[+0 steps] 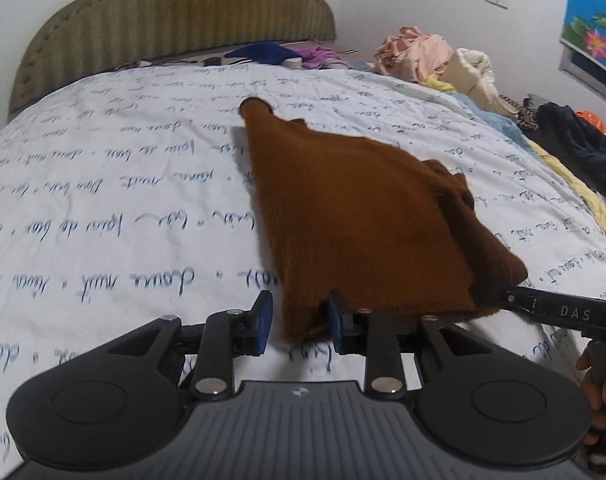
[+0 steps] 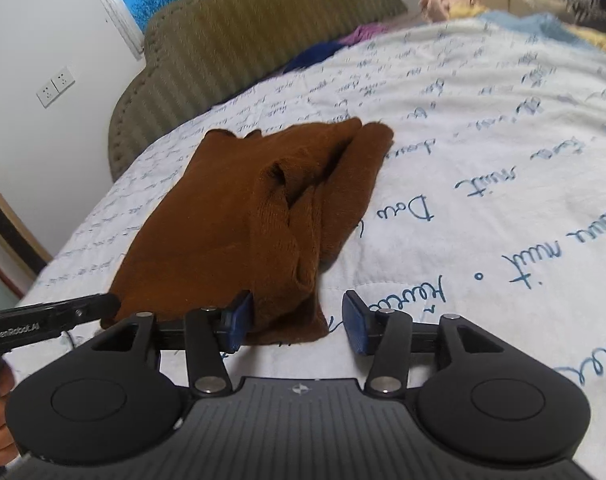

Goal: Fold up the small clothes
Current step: 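Open both grippers and pull them back from the folded sweater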

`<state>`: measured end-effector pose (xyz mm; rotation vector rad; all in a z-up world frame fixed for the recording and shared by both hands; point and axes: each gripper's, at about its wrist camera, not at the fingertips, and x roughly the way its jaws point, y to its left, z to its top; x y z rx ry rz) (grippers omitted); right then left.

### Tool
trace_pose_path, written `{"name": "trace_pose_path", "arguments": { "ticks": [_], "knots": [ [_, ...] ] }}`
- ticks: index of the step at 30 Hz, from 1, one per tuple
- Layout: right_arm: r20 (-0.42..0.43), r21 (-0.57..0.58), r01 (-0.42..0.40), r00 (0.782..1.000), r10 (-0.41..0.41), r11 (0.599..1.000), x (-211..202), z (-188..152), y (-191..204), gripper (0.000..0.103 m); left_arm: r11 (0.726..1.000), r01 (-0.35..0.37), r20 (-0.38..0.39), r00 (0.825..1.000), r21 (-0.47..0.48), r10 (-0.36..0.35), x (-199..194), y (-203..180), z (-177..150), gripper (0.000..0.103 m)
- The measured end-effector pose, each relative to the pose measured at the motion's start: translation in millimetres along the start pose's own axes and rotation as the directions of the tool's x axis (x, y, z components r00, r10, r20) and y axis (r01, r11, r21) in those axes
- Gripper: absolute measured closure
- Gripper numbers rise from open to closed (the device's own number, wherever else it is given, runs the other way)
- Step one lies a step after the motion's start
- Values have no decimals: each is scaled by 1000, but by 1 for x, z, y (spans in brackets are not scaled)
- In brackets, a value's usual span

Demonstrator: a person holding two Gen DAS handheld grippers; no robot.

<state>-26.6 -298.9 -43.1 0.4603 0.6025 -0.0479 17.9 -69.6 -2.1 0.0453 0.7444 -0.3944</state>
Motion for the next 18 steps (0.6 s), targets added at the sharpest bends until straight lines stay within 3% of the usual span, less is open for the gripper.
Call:
{"name": "trace_pose_path", "arguments": {
  "ticks": [4, 8, 18],
  "knots": [
    [34, -96, 54, 998, -51, 994, -3, -12, 10, 38, 1000, -21, -1, 1000, 4, 21, -2, -5, -10, 74],
    [49, -141, 71, 997, -64, 987, -7, -20, 13, 30, 998, -56, 1, 998, 12, 56, -2, -8, -20, 74],
    [64, -139, 93, 994, -84, 986, -15, -29, 20, 25, 996, -85, 4, 996, 26, 85, -3, -16, -37, 74]
  ]
}}
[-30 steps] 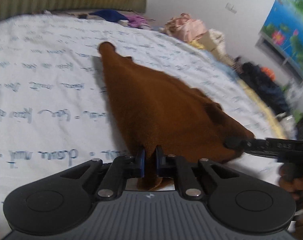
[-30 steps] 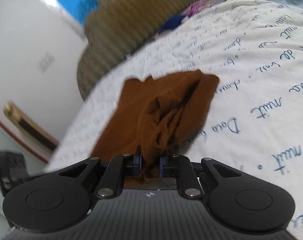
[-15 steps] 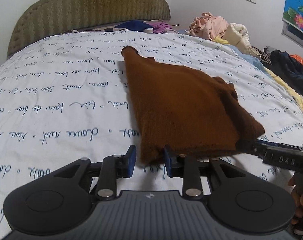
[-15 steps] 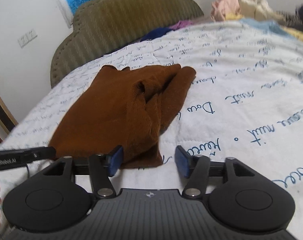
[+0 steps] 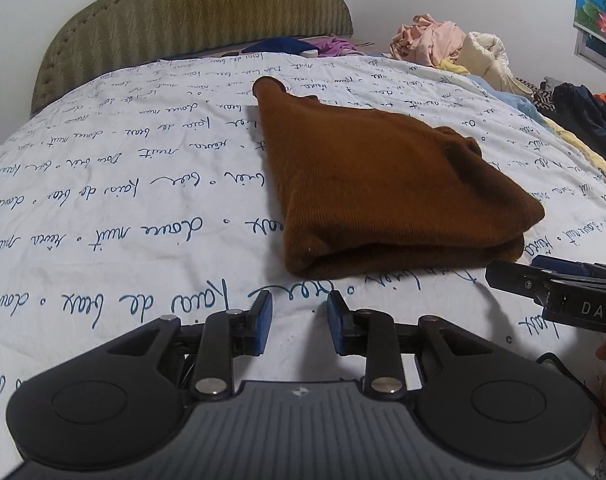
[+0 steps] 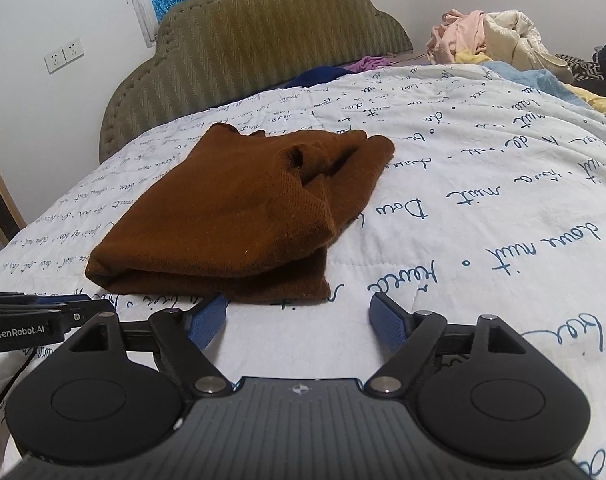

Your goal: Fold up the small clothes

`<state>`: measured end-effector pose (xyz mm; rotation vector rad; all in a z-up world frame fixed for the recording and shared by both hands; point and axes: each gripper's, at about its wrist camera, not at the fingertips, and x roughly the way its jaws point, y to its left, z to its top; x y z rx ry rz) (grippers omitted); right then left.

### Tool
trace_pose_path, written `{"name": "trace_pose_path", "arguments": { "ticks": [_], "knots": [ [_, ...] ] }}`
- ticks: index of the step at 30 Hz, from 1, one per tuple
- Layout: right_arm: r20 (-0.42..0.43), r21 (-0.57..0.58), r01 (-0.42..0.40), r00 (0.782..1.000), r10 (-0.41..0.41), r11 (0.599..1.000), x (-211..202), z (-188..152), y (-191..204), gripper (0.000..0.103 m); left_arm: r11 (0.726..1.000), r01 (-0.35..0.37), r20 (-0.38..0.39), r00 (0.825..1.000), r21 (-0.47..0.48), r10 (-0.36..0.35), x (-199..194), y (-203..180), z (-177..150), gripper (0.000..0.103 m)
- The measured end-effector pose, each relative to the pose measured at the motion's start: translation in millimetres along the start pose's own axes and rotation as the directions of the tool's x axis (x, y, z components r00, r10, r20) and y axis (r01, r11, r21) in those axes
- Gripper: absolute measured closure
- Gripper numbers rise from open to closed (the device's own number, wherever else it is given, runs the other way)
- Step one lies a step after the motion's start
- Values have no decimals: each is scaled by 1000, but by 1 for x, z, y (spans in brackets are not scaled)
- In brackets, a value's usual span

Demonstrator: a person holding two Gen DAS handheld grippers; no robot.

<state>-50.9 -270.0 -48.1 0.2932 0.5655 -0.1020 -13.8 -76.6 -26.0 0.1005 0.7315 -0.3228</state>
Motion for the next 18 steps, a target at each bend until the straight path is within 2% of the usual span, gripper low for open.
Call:
{"name": "trace_pose_path", "arguments": {
  "ticks": [9, 18],
  "knots": [
    [3, -31, 26, 1000, -25, 999, -3, -5, 8, 17, 1000, -18, 29, 999, 4, 18, -2, -3, -10, 73],
    [-1, -82, 62, 998, -62, 995, -6, -10, 18, 8, 998, -59, 85, 995, 20, 57, -7, -4, -22, 57]
  ]
}}
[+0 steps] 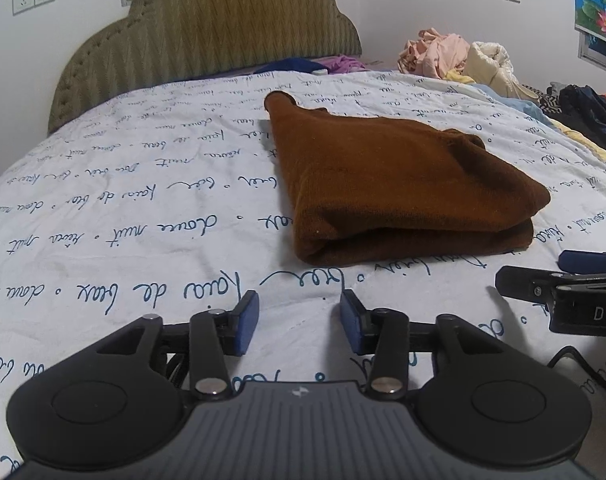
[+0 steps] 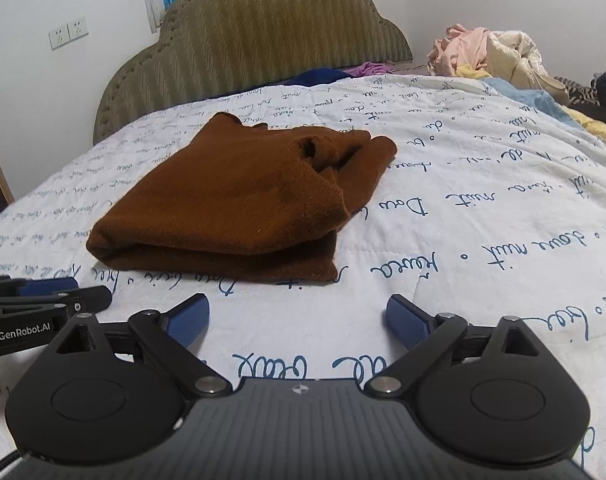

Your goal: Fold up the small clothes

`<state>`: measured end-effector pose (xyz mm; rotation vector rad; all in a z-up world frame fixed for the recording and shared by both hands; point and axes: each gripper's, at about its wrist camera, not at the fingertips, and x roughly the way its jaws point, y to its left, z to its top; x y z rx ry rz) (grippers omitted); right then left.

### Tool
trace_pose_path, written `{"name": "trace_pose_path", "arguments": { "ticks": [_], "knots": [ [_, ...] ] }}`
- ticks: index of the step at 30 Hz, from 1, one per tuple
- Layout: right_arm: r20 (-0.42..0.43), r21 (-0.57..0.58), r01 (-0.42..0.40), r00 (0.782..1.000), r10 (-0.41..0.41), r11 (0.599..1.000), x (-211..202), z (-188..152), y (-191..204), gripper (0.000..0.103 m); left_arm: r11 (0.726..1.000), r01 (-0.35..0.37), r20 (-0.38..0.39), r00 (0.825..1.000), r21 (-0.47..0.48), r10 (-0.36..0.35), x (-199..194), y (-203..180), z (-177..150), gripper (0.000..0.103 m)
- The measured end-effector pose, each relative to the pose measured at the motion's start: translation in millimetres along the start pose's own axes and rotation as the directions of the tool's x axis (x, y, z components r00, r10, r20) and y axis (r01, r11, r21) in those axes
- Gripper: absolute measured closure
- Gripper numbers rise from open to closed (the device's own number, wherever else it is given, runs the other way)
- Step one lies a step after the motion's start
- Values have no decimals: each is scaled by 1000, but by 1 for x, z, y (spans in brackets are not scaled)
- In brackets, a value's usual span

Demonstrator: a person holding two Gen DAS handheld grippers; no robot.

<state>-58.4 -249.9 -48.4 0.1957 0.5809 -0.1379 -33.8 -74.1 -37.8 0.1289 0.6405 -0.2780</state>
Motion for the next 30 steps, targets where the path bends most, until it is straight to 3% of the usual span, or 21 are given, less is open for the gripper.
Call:
{"name": "trace_pose_path", "arguments": {
  "ticks": [10, 20, 25, 30],
  "knots": [
    [-19, -46, 49, 999, -50, 998, 4, -1, 8, 0, 999, -31, 16, 999, -9, 31, 3, 1, -1, 35],
    [-25, -47, 74, 997, -75, 996, 5, -1, 5, 0, 995, -79, 37, 996, -58, 82, 2, 11, -1, 33],
    [-32, -53, 78, 996, -80, 996, 6, -1, 5, 0, 998, -56, 12, 998, -29, 56, 7, 8, -1, 19],
    [-36, -63, 86, 995, -89, 994, 7, -1, 7, 0, 999, -40, -2, 999, -22, 40, 10, 6, -2, 17]
  ]
}}
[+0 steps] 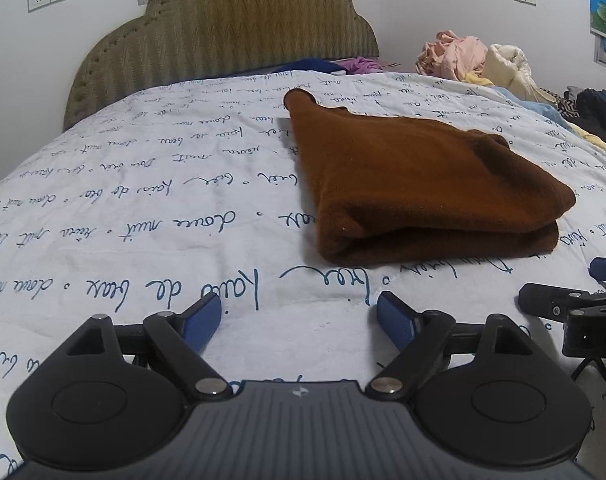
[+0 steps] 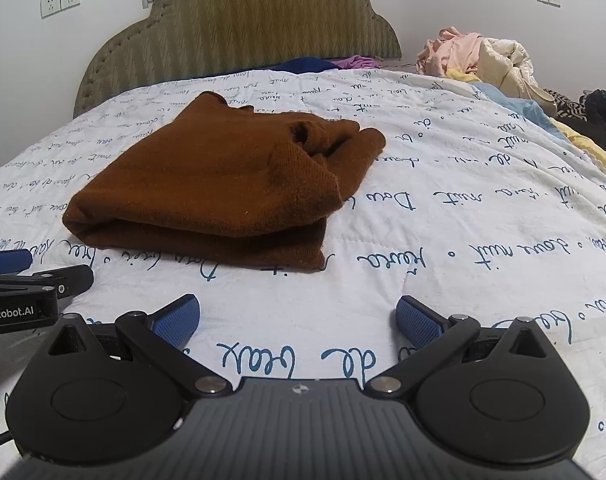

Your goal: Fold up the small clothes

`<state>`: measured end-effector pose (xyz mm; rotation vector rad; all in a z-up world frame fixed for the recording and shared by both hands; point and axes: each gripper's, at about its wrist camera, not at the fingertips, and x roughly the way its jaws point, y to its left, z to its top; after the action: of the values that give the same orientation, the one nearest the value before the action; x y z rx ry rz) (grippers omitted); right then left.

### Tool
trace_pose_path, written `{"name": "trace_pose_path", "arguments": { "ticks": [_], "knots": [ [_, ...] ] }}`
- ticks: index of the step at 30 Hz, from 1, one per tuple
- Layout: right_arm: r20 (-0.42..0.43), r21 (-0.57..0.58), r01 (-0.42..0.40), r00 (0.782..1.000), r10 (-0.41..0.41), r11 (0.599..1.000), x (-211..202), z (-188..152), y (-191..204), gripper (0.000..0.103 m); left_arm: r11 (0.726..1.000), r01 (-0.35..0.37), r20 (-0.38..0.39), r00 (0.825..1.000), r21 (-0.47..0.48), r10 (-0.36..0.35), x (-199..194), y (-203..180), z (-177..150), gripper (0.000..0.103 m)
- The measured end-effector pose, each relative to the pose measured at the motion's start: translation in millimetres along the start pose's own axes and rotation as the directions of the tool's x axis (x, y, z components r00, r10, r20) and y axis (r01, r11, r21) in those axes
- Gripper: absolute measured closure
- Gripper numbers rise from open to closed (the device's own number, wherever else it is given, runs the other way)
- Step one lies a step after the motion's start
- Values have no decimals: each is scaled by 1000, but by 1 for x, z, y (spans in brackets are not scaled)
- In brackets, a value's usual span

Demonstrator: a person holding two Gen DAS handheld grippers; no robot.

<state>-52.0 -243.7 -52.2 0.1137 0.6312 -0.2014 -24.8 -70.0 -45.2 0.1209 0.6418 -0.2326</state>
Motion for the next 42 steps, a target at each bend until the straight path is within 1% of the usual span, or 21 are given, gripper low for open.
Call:
{"name": "trace_pose_path", "arguments": {
  "ticks": [6, 10, 25, 37, 42],
  "knots": [
    [-2, -3, 3, 1000, -3, 1000, 1, 0, 0, 0, 1000, 9, -10, 1000, -11, -10, 2, 2, 0, 14],
    [-2, -4, 3, 1000, -3, 1000, 1, 0, 0, 0, 1000, 4, -10, 1000, -13, -4, 3, 2, 0, 13],
    [-4, 1, 24, 1000, -24, 1000, 2, 0, -1, 0, 998, -9, -5, 1000, -54, 9, 1, 8, -1, 12],
    [-8, -3, 27, 1000, -27, 1000, 3, 0, 0, 0, 1000, -17, -21, 1000, -22, 16, 3, 3, 0, 10],
    [-10, -7, 31, 999, -31, 999, 4, 0, 1, 0, 1000, -17, -20, 1000, -25, 16, 4, 3, 0, 10]
  ]
}}
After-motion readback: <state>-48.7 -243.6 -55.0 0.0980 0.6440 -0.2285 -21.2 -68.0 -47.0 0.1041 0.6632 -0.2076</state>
